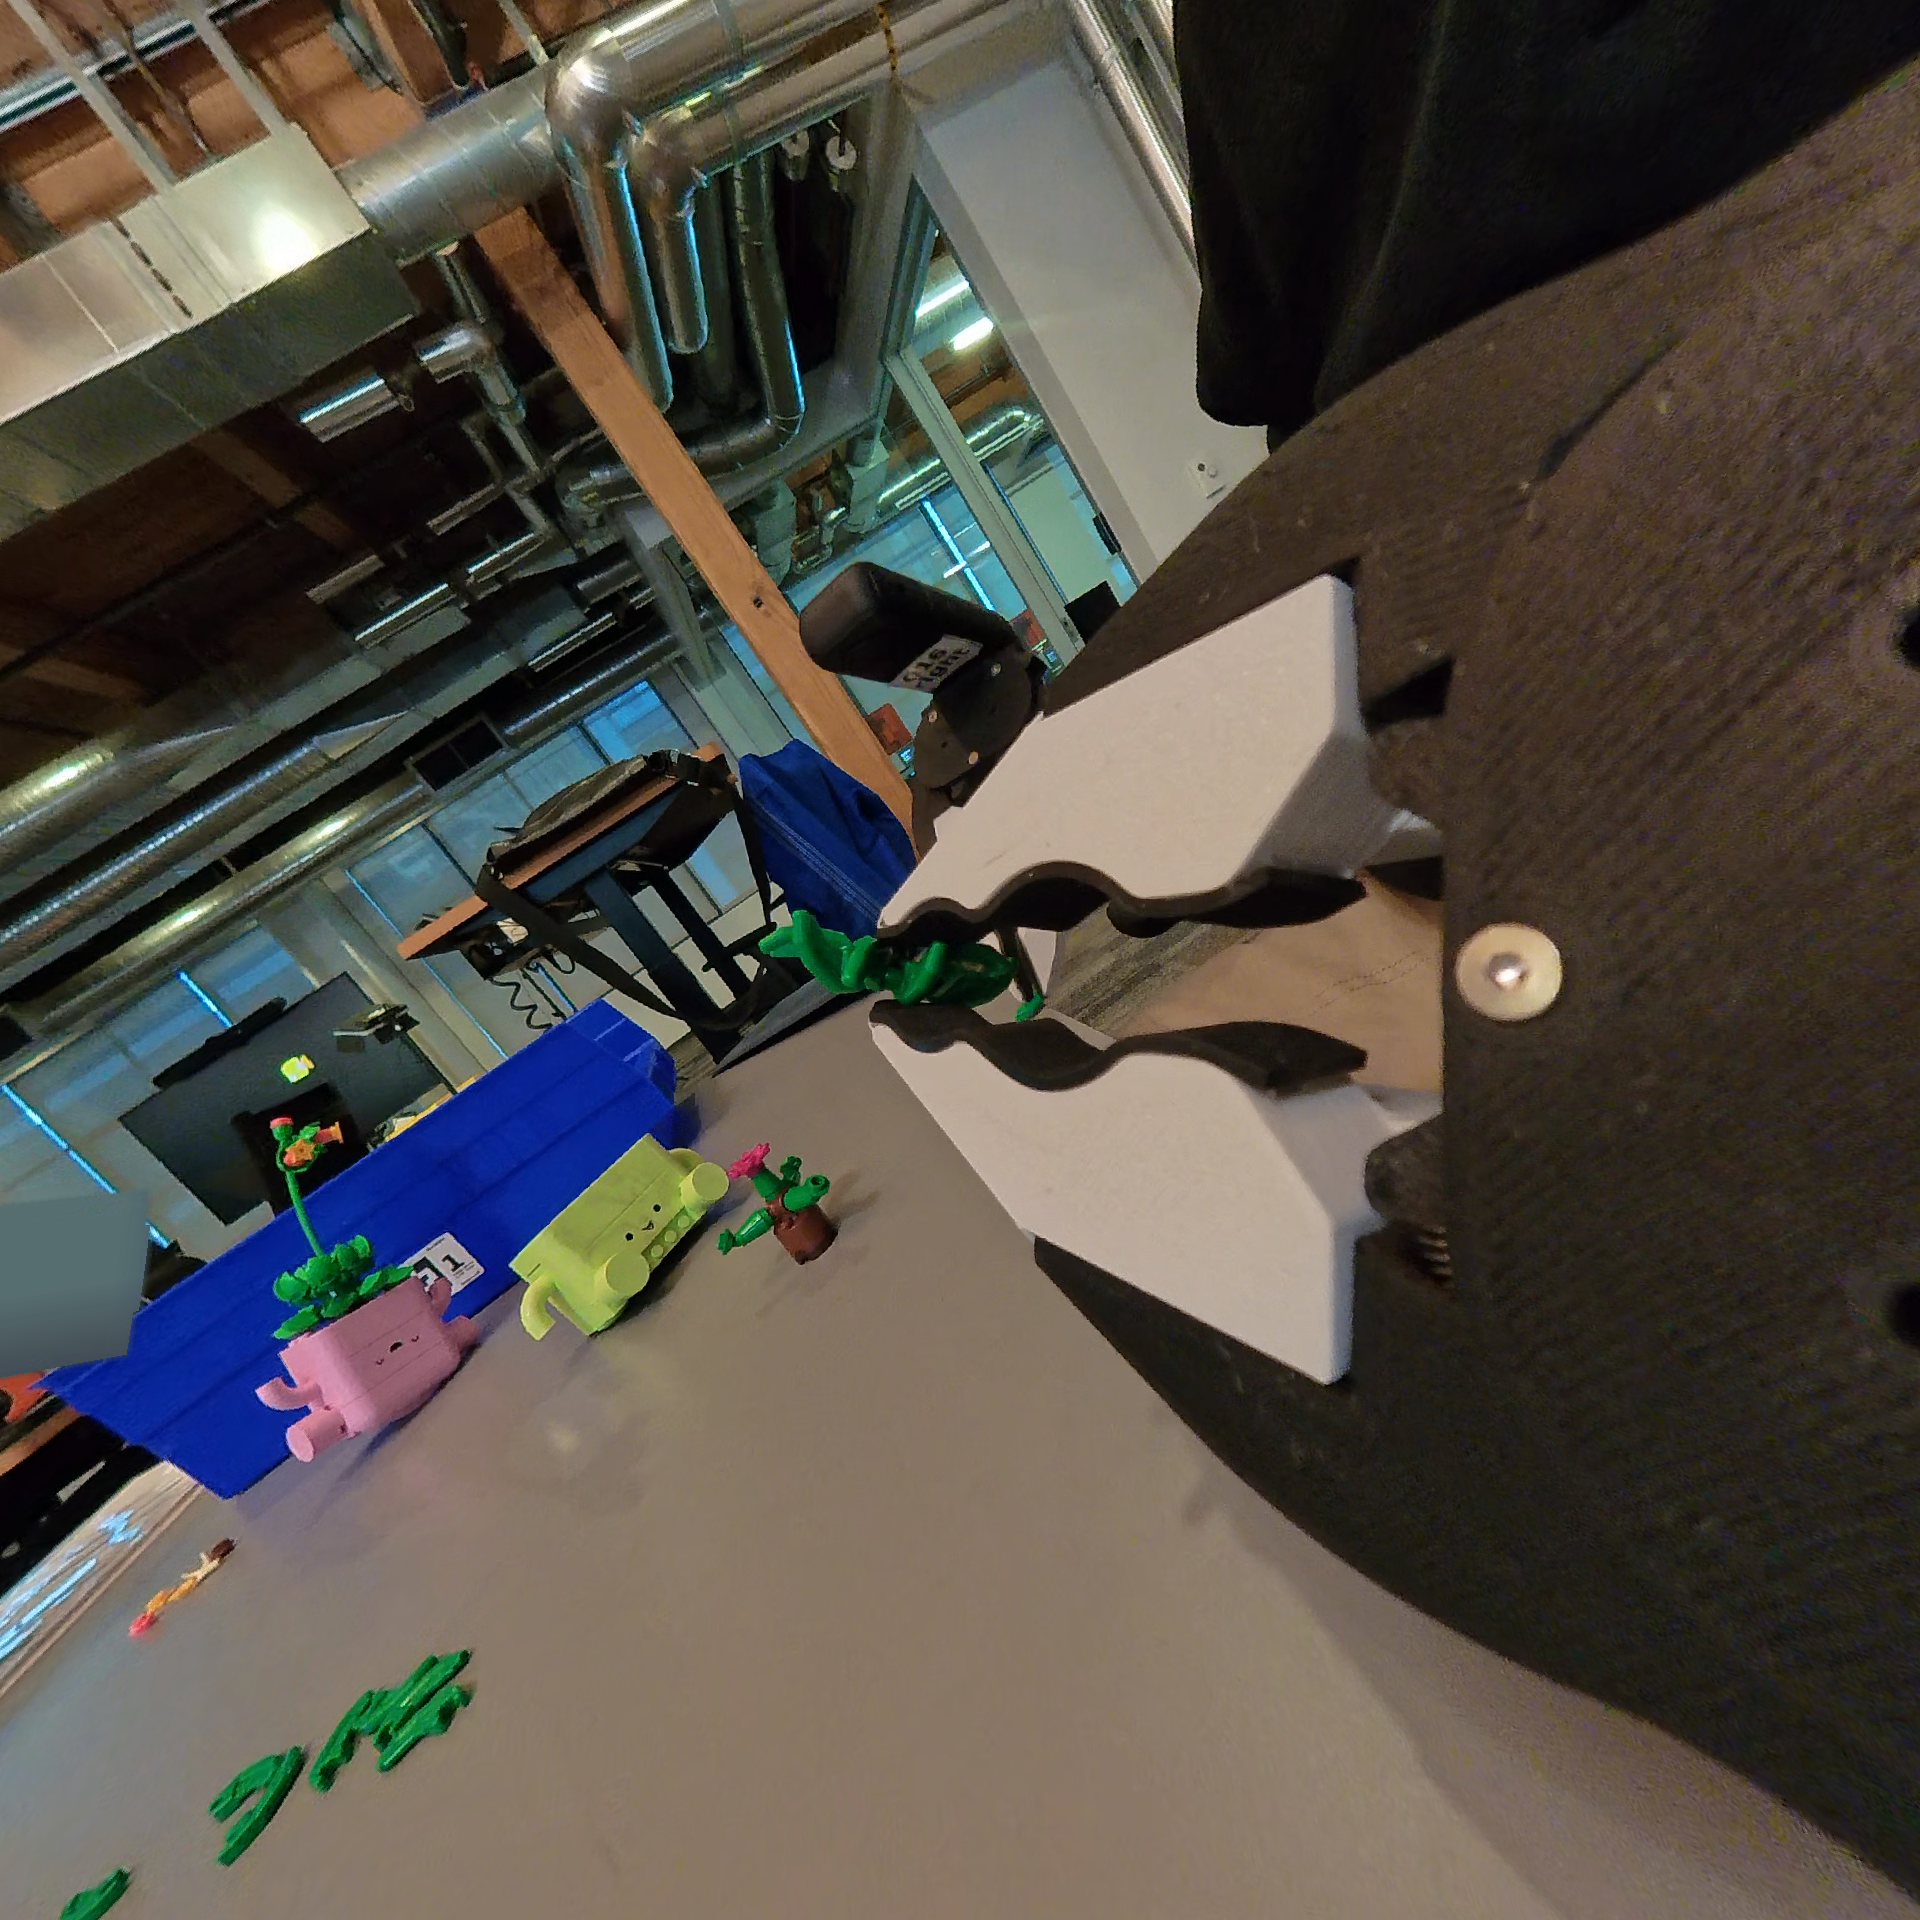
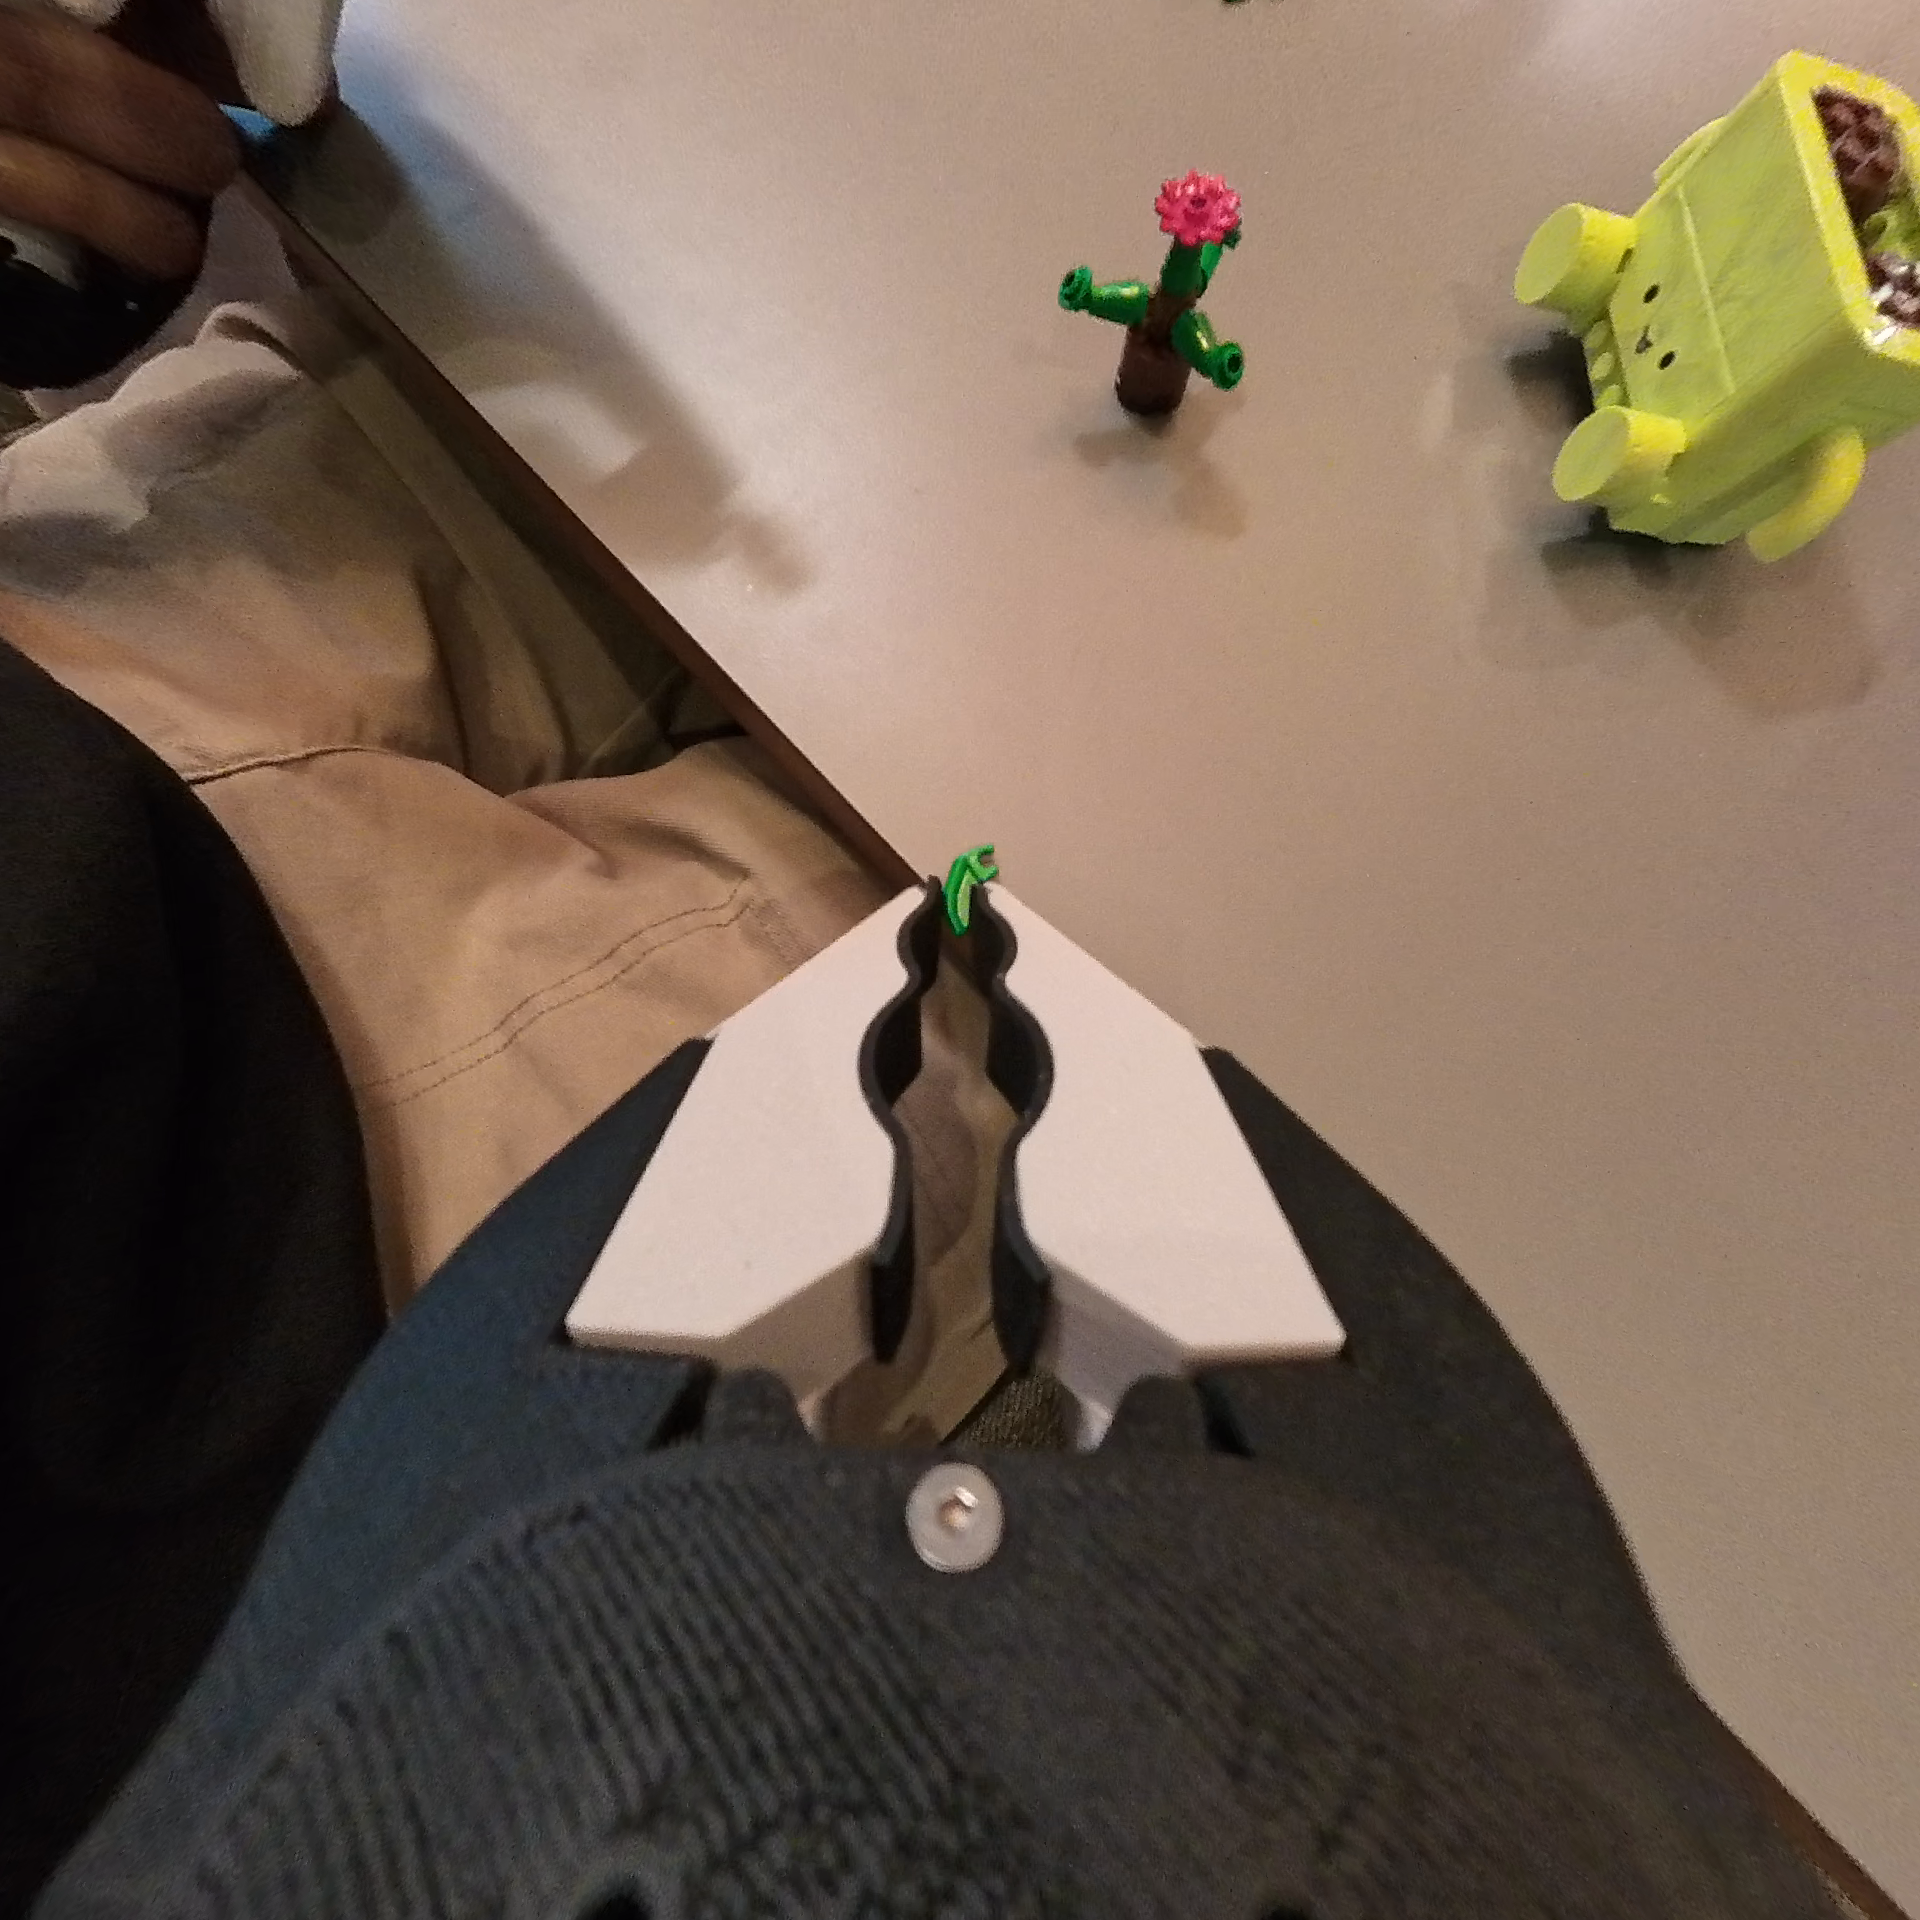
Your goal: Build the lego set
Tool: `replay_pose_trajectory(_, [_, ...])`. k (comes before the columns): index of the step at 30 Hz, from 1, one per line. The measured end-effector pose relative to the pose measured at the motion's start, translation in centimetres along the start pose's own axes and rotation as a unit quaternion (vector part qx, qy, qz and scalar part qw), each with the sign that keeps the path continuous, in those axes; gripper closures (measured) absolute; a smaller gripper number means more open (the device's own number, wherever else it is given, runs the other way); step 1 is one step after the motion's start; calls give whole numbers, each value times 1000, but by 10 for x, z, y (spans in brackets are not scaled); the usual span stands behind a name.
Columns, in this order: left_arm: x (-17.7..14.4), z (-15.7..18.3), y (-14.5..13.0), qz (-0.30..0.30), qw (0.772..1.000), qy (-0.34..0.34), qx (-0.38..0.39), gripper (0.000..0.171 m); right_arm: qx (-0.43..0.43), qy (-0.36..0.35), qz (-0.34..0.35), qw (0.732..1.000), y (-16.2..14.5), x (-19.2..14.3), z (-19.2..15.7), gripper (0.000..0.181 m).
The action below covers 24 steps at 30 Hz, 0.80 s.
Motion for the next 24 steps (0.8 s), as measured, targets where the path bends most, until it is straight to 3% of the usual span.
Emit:
replay_pose_trajectory(7, [1,0,0,-1,1000,0,1,163,-4,-1,11,1000,0,-3,0,167])
replay_pose_trajectory(17, [0,0,0,-1,1000,-1,0,163,-6,18,43,999,3,-15,-6,176])
replay_pose_trajectory(21, [1,1,-1,-2,1000,-3,-1,163,-19,31,-18,999,-22,-5,-18,172])
replay_pose_trajectory(24, [1,2,-3,-3,1000,-4,-1,163,-10,28,-19,999,-27,3,-17,169])
Point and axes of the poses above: each gripper's, where its closed fingertips meet, x out along the fingers, y out of its top, z = x × y across the jaws, the point moved 3 cm from there along -x, back along the fingers, and after that the axes turned 1 degree about -z, right-handed, at the moved point
